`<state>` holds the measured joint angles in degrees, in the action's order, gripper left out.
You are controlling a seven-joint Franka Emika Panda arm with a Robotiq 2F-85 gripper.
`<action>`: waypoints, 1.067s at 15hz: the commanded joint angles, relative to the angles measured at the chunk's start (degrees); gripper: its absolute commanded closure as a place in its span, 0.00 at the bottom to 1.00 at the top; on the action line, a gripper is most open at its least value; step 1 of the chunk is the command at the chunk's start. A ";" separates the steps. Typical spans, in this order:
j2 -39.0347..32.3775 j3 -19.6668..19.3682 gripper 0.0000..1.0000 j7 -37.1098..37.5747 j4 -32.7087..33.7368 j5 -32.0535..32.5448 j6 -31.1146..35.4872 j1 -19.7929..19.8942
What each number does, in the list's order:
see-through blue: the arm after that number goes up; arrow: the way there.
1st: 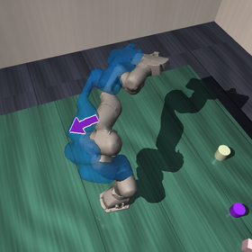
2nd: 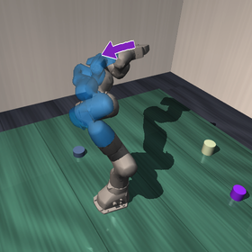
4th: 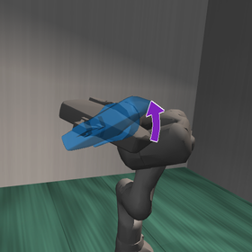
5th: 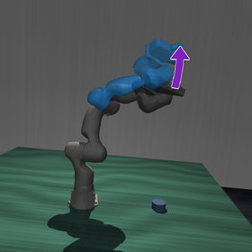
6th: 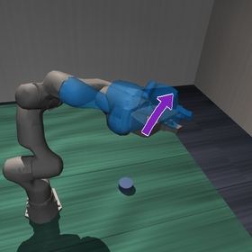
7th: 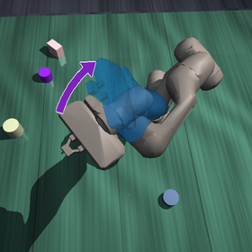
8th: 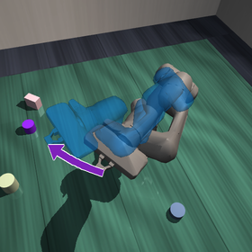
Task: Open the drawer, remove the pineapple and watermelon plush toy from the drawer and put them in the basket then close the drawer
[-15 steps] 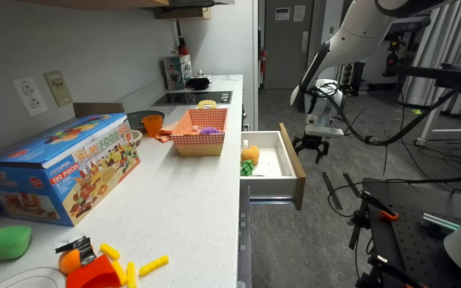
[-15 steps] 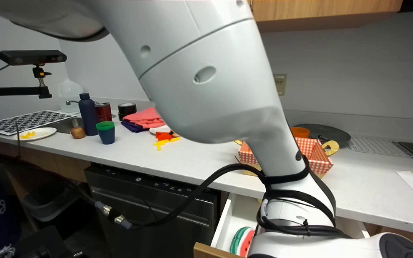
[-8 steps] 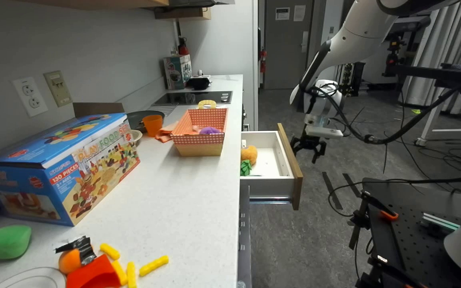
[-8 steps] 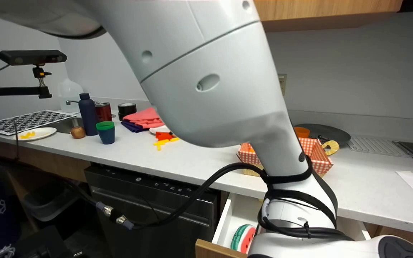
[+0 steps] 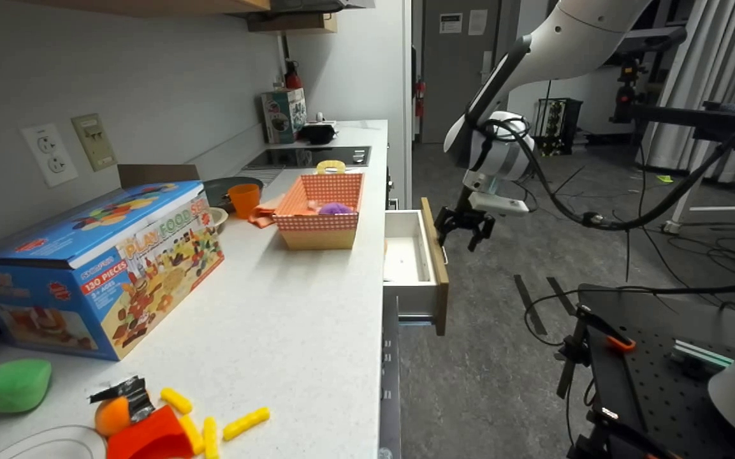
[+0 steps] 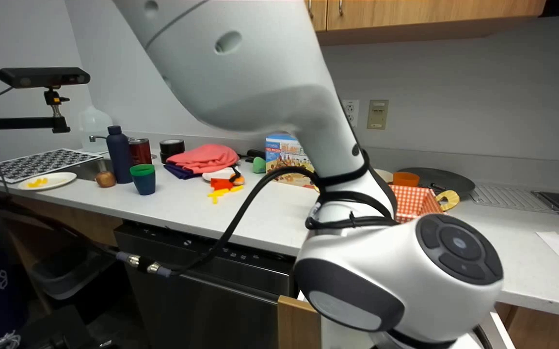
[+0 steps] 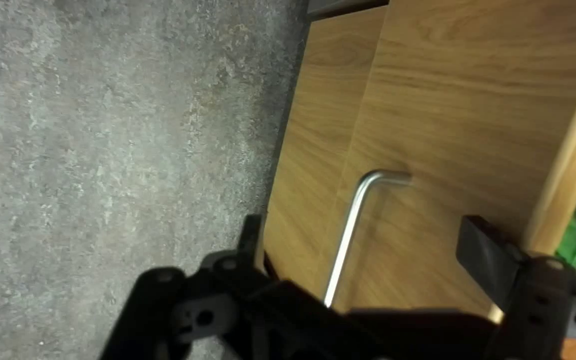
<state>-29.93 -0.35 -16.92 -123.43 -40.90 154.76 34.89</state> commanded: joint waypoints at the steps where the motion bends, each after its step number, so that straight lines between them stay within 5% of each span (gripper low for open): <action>1: 6.88 2.09 0.00 -3.11 -5.99 -3.93 4.55 -2.30; 9: 5.81 5.36 0.00 0.82 -6.25 -2.32 15.69 -6.26; 12: 1.96 1.61 0.00 6.48 -4.29 1.28 18.47 -10.78; 16: -2.59 -8.23 0.00 19.68 -2.84 10.60 19.08 -19.38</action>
<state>-28.77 -1.84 -6.25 -128.31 -36.55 172.36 21.55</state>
